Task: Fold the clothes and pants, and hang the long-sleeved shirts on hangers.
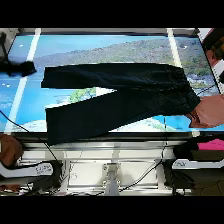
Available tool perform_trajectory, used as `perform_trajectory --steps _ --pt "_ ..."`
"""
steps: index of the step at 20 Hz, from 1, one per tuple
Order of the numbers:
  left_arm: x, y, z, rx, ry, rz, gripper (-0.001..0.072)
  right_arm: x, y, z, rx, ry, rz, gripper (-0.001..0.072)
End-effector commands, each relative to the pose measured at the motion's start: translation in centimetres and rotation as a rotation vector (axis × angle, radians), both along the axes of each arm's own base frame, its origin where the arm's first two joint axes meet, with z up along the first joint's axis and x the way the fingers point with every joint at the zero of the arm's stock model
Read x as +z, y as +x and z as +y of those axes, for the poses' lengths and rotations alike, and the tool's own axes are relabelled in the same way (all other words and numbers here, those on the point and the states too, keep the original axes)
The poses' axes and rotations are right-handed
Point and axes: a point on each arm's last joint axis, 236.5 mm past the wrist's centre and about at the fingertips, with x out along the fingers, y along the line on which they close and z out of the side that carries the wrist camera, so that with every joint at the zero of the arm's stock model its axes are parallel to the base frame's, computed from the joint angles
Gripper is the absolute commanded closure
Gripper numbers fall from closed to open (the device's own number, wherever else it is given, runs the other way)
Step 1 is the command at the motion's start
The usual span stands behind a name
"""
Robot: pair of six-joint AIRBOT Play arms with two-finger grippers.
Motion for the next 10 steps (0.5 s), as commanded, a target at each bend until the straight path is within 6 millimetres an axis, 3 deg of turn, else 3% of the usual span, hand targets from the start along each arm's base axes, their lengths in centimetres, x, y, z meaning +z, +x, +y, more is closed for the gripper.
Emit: perform_trajectory --steps 1,3,4,5,6,10 --pt "-5.0 -7.9 0.5 0.063 -0.047 0.187 0.0686 -0.6 -2.0 -0.5 0.08 -0.023 0.075 0.0265" --pt "-9.2 -11.7 -0.1 0.093 -0.106 0.305 0.0671 -0.7 -1.7 0.0 0.144 -0.049 0.094 0.0265" --pt "-11.0 -13.2 -0.6 0.095 -0.13 0.359 0.0512 -0.7 -1.6 0.1 0.158 -0.055 0.095 0.0265" --pt "-12.3 -14.3 -1.2 0.069 -0.139 0.392 0.0181 -0.6 -1.4 0.2 0.161 -0.056 0.088 0.0265" --pt "-13.4 -15.2 -1.6 0.03 -0.137 0.411 0.0053 -0.5 -1.2 0.2 0.161 -0.057 0.079 0.0265" --pt "-15.1 -16.6 -1.5 -0.096 -0.074 0.42 0.0075 -0.3 -1.0 0.1 0.158 -0.062 0.068 0.0265"
